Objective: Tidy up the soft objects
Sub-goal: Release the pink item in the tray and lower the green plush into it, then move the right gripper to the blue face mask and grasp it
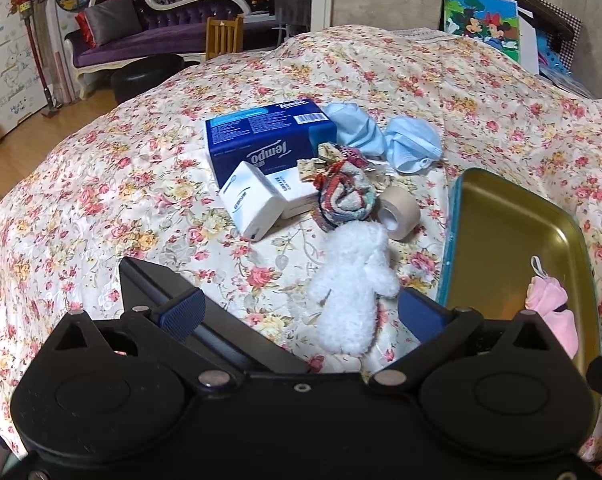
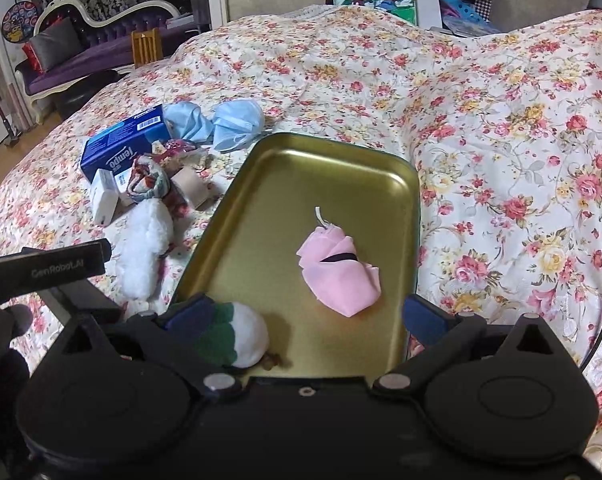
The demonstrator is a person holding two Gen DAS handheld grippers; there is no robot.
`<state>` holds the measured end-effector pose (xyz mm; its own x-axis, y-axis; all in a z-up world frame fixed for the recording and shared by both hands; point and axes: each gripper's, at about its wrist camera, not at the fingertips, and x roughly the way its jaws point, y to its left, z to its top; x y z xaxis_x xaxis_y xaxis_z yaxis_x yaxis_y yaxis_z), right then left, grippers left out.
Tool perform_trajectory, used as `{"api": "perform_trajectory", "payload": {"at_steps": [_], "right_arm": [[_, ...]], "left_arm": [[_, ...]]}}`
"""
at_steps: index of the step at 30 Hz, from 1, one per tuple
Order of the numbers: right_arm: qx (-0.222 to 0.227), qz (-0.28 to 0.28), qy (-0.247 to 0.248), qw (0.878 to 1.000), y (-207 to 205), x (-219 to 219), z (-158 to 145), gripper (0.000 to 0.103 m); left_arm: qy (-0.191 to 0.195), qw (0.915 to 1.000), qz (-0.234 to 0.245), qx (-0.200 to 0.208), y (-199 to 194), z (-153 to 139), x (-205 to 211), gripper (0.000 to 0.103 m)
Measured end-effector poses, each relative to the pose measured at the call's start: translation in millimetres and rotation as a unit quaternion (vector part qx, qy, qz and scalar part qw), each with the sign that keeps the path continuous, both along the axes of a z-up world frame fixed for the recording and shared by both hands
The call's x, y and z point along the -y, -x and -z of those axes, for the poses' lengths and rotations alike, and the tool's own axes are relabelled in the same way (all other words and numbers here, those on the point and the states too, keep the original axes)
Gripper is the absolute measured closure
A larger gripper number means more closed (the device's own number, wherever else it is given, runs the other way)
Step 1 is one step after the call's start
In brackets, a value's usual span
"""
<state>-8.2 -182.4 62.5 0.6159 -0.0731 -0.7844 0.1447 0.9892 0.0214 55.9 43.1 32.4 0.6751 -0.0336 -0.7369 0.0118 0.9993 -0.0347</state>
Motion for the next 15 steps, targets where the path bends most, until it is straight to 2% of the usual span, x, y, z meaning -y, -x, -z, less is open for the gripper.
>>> {"api": "perform_trajectory", "payload": {"at_steps": [9, 15], "right_arm": [[-0.003, -0.009, -0.025, 1.0, 1.5, -5.0, -9.4, 0.0], [0.002, -0.018, -0.039, 0.999, 1.8, -8.3, -12.7, 0.0]], "left_arm": [[-0.008, 0.9992, -0.034, -0.019, -6.4, 1.2, -12.9, 0.004], [-0.02, 0.9984, -0.04, -0.035, -14.0, -3.2, -16.2, 0.004]]}}
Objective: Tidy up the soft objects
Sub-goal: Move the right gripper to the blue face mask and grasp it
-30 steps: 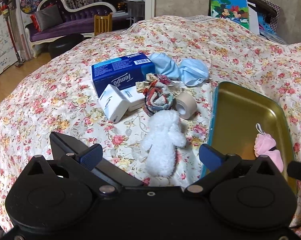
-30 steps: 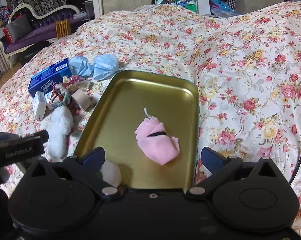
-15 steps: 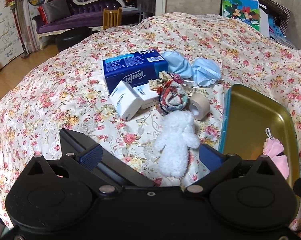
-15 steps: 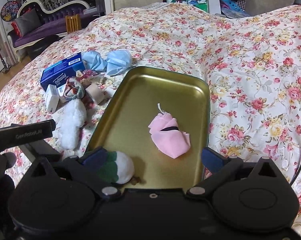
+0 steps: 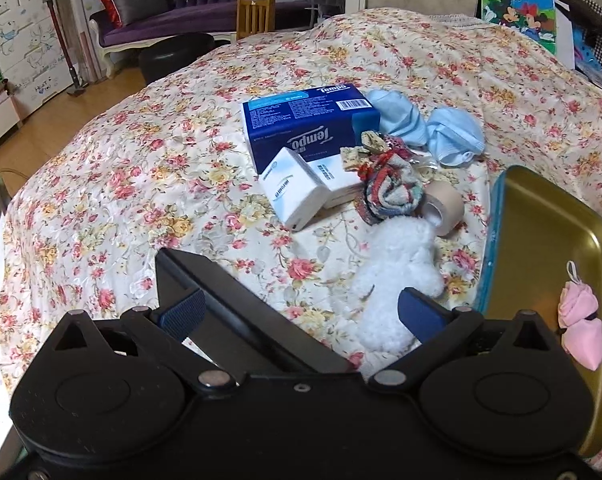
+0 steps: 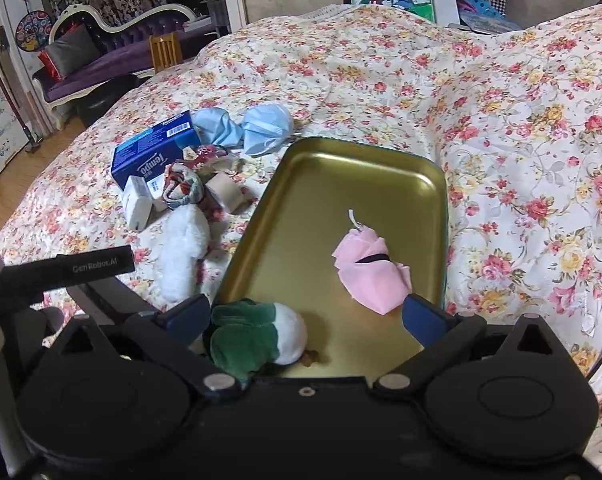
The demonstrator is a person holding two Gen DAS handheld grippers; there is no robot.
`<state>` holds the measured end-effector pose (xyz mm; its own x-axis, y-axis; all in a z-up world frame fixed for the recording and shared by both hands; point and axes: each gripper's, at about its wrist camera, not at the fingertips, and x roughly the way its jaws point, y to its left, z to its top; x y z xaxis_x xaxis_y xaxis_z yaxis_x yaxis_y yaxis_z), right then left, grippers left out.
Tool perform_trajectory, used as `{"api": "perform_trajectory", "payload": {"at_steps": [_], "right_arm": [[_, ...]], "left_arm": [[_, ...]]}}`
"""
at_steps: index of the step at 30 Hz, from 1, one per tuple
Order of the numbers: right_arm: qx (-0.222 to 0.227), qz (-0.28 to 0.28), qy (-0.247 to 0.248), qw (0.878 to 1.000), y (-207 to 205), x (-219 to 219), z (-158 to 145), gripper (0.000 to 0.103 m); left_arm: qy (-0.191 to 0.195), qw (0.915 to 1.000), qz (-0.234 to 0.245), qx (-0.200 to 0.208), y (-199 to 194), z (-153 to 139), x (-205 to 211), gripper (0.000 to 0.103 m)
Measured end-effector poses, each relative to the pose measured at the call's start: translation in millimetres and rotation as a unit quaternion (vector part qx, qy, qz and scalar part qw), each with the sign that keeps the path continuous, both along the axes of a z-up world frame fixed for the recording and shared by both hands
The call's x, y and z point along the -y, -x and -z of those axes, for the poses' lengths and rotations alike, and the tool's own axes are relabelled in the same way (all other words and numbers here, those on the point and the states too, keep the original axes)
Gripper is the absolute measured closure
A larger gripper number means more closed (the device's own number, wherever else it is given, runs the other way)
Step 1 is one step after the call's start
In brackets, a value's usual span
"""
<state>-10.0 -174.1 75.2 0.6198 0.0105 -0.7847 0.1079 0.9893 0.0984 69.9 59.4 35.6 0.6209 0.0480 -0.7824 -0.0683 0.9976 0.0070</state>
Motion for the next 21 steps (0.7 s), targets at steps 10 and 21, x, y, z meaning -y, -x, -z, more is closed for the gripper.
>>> {"api": "perform_trajectory", "payload": {"at_steps": [10, 21], "right_arm": [[0.004, -0.027, -0.004, 1.0, -14.5, -5.2, -5.3, 0.0], [0.0, -0.048, 0.004, 0.999, -50.3, -12.5, -3.6, 0.0]], "left_arm": [[-0.007, 0.9997, -0.019, 0.011, -35.0, -28.7, -28.9, 0.004], [0.036, 0.9943, -0.098, -0.023, -88.4, -20.0, -60.0, 0.004]]}}
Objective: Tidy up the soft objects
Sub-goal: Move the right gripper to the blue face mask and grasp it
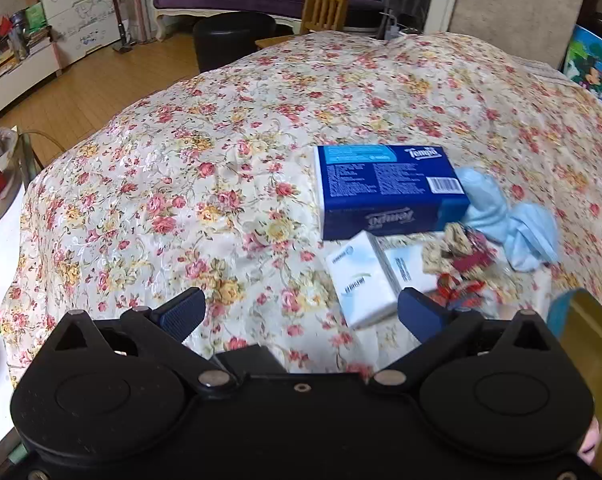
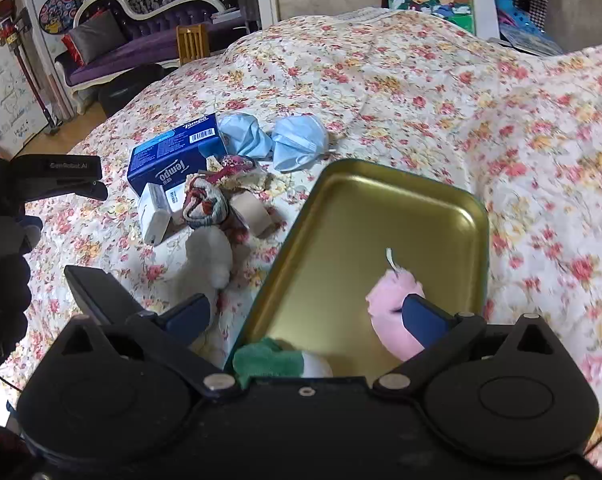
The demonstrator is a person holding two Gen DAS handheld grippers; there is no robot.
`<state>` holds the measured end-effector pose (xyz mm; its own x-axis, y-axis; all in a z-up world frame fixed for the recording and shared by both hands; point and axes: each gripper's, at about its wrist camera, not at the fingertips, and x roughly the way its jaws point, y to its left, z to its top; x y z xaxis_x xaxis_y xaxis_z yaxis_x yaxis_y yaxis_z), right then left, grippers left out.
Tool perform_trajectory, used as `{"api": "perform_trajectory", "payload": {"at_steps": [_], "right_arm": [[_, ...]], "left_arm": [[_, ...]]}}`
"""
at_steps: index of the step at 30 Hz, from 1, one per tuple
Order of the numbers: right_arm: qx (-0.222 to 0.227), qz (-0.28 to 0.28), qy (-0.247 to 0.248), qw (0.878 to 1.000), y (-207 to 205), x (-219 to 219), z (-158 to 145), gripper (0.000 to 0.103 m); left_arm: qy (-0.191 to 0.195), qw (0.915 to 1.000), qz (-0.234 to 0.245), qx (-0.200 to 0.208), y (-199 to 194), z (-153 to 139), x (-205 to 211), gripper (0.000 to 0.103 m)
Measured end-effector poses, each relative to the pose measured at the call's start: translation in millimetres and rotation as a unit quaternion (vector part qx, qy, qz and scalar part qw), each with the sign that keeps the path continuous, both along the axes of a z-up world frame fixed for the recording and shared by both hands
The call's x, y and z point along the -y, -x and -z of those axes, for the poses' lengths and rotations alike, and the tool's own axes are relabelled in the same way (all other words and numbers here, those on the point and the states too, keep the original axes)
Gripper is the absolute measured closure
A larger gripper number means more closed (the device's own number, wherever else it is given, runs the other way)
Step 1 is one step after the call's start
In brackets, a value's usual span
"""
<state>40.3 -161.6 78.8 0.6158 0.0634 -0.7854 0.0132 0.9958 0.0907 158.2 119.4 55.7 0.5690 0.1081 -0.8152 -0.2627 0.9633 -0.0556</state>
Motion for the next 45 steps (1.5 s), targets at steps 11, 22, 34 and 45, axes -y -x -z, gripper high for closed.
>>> {"api": "perform_trajectory", "payload": {"at_steps": [11, 22, 34, 45], "right_arm": [[0.006, -0.016, -0.005, 1.0, -71.7, -17.5, 1.3, 0.0], [0.001, 0.023, -0.058, 0.998, -179.2, -24.7, 12.7, 0.0], [0.041, 0.025, -0.049, 0.998, -271.4, -56.3, 38.0, 0.001], [0.02, 0.037, -0.046, 0.998, -318.8, -82.5, 68.4, 0.01]], "left_arm": [[0.005, 0.9996, 0.011, -0.025, -24.7, 35.7, -8.1, 0.004], [-0.005, 0.9995, 0.021, -0.021, -40.5, 50.2, -10.1, 0.004], [-0.007, 0.9994, 0.023, -0.025, -53.0, 64.2, -11.5, 0.004], [0.006, 0.9994, 0.017, -0.028, -58.9, 73.4, -21.6, 0.004]]}}
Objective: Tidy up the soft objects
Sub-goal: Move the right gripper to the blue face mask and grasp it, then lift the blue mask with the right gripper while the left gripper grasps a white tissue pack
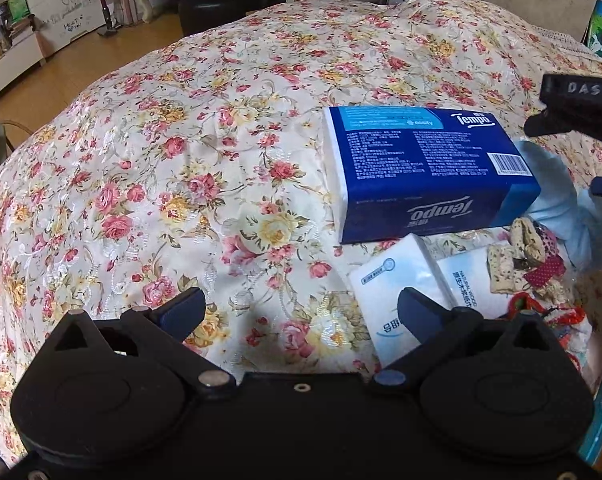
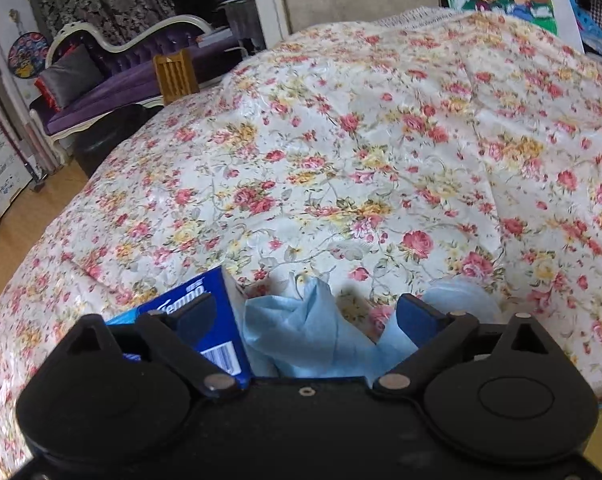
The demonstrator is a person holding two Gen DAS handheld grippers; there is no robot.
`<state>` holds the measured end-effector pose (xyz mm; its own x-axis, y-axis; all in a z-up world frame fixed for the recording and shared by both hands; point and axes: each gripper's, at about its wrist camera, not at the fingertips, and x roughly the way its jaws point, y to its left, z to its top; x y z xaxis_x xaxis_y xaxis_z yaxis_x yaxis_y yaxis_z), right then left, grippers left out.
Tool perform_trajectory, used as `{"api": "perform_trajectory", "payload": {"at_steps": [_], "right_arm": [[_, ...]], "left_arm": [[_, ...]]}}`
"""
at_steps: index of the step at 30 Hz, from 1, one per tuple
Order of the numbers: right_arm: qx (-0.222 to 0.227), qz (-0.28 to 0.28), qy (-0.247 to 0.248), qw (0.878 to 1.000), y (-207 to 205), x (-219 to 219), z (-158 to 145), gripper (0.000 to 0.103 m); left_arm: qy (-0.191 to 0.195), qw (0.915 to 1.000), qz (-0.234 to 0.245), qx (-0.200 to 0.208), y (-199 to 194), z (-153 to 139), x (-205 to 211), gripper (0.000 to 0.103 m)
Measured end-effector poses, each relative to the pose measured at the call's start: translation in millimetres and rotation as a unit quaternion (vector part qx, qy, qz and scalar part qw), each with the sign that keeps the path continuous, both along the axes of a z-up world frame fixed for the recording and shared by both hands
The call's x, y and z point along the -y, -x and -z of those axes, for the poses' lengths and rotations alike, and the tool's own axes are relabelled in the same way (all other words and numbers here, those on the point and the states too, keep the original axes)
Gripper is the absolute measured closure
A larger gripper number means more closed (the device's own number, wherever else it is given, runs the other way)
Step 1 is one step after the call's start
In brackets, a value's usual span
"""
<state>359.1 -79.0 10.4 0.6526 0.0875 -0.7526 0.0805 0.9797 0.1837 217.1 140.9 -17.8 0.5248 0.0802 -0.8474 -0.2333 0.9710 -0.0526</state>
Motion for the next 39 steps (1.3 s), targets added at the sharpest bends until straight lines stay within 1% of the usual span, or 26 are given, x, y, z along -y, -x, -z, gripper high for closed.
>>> {"api": "perform_trajectory", "payload": {"at_steps": [2, 4, 5, 6, 7, 9, 12, 16, 22, 26, 28, 30, 34, 37, 39], "right_arm": [[-0.007, 0.0, 0.004, 1.0, -4.6, -0.3, 5.9, 0.014], [-0.017, 0.001, 0.01, 1.0, -7.9, -0.6, 12.3, 0.022], [-0.022, -0.001, 0.011, 1.0, -8.9, -0.6, 15.7, 0.024], [-0.026, -0.004, 0.009, 1.0, -8.6, 0.5, 17.3, 0.03], [-0.031, -0.009, 0.008, 0.999, -8.4, 0.7, 18.1, 0.039], [-0.035, -0.021, 0.002, 0.999, -4.6, 1.2, 17.7, 0.05], [-0.029, -0.03, -0.001, 0.999, 4.6, 2.8, 11.3, 0.059], [-0.007, -0.034, 0.009, 0.999, 20.6, 7.0, -3.7, 0.059], [0.022, -0.029, -0.031, 0.999, 47.4, 24.7, -30.6, 0.059], [0.041, -0.037, -0.05, 0.997, 69.1, 31.9, -48.1, 0.059], [0.048, -0.044, -0.055, 0.996, 78.0, 33.8, -55.1, 0.059], [0.055, -0.055, -0.061, 0.995, 88.5, 35.9, -61.9, 0.059], [0.055, -0.07, -0.062, 0.994, 105.8, 34.6, -68.3, 0.058], [0.05, -0.081, -0.054, 0.994, 117.2, 32.4, -67.7, 0.058], [0.051, -0.087, -0.049, 0.994, 125.5, 32.4, -68.7, 0.058]], "left_arm": [[-0.001, 1.0, 0.0, 0.0, -0.8, 1.3, -0.8, 0.004], [0.001, 1.0, 0.0, -0.001, -1.8, 2.3, -1.1, 0.004], [0.001, 1.0, 0.001, -0.001, -2.3, 2.5, -1.0, 0.004], [0.001, 1.0, 0.002, 0.0, -2.4, 2.3, -1.3, 0.004], [0.001, 1.0, 0.001, 0.001, -2.5, 2.0, -1.9, 0.004], [0.007, 1.0, -0.001, 0.002, -3.2, 2.0, -4.8, 0.004], [0.015, 0.9998, -0.011, 0.001, -4.0, 2.6, -11.4, 0.004], [0.025, 0.9994, -0.024, 0.001, -3.4, 2.7, -20.1, 0.004], [0.04, 0.9987, -0.032, 0.005, -2.1, 1.3, -25.2, 0.004], [0.061, 0.9981, -0.006, 0.012, -1.3, -0.9, -17.6, 0.004], [0.073, 0.9972, 0.009, 0.012, -1.1, -0.5, -11.8, 0.004], [0.077, 0.9968, 0.022, 0.007, -1.8, 1.4, -6.1, 0.004], [0.078, 0.9967, 0.022, 0.0, -4.6, 5.5, -3.2, 0.004], [0.093, 0.9953, 0.024, -0.014, -7.0, 10.6, -5.0, 0.009], [0.102, 0.9944, 0.026, -0.01, -6.0, 9.3, -5.5, 0.011]]}}
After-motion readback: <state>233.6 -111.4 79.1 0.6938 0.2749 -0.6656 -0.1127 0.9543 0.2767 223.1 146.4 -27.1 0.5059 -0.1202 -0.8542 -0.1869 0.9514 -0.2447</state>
